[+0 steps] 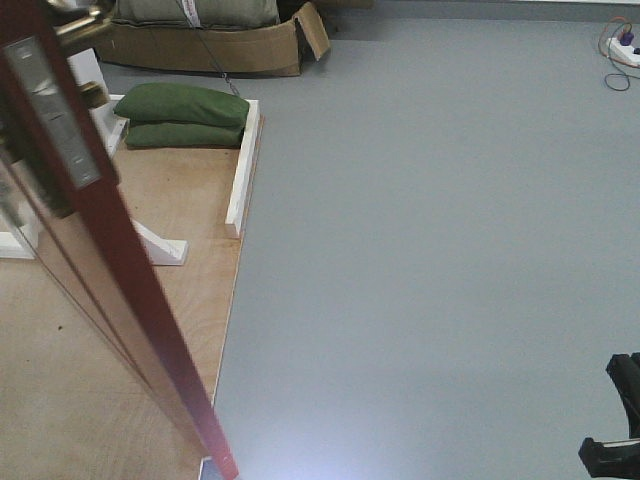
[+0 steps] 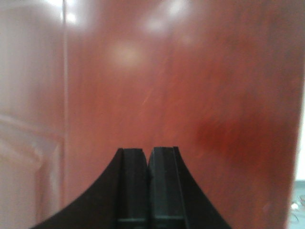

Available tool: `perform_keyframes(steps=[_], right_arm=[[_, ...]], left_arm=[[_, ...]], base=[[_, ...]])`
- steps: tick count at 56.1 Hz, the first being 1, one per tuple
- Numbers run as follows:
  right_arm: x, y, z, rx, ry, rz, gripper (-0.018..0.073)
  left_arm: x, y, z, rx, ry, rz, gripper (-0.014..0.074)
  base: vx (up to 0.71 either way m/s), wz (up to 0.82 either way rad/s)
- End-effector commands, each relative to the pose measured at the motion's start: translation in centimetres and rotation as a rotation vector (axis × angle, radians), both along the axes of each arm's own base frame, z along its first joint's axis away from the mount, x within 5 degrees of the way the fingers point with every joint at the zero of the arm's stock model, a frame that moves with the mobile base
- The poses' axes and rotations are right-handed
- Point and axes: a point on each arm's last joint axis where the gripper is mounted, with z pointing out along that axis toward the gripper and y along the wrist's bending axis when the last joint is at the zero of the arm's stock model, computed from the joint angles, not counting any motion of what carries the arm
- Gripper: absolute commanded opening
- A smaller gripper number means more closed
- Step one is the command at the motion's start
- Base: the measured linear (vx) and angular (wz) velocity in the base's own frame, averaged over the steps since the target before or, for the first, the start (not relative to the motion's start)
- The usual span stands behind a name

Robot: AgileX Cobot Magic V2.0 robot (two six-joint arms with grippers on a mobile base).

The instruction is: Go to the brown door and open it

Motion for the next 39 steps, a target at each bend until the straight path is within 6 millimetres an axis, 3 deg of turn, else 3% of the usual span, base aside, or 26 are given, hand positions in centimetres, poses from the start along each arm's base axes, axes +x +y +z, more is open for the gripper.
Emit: perform_keyframes(steps=[1,13,28,39], right_arm=[[0.2,-0.1,0.6,-0.01,-0.083,-0.005,0.0],[0.2,-0.1,0.6,-0.01,-0.083,-0.005,0.0],[0.2,-0.1,0.6,-0.011,-0.08,-0.005,0.0],[0.2,-0.1,0.6,-0.011,-0.08,-0.005,0.0]], left_arm=[[0.7,-0.3,0.4,-0.033,0.004,-0.014,-0.0003],[2.9,-1.2,-0.9,-0.024,0.075,-0.041,-0.0003],[3.2,-1.2,-1.0,-0.021,0.083,-0.04,-0.0003],[2.9,-1.9,1.1,0.018,0.016,-0.067,-0.0003]], base=[[0.0,0.0],[0.0,0.0],[0.0,0.0],[0.0,0.0]])
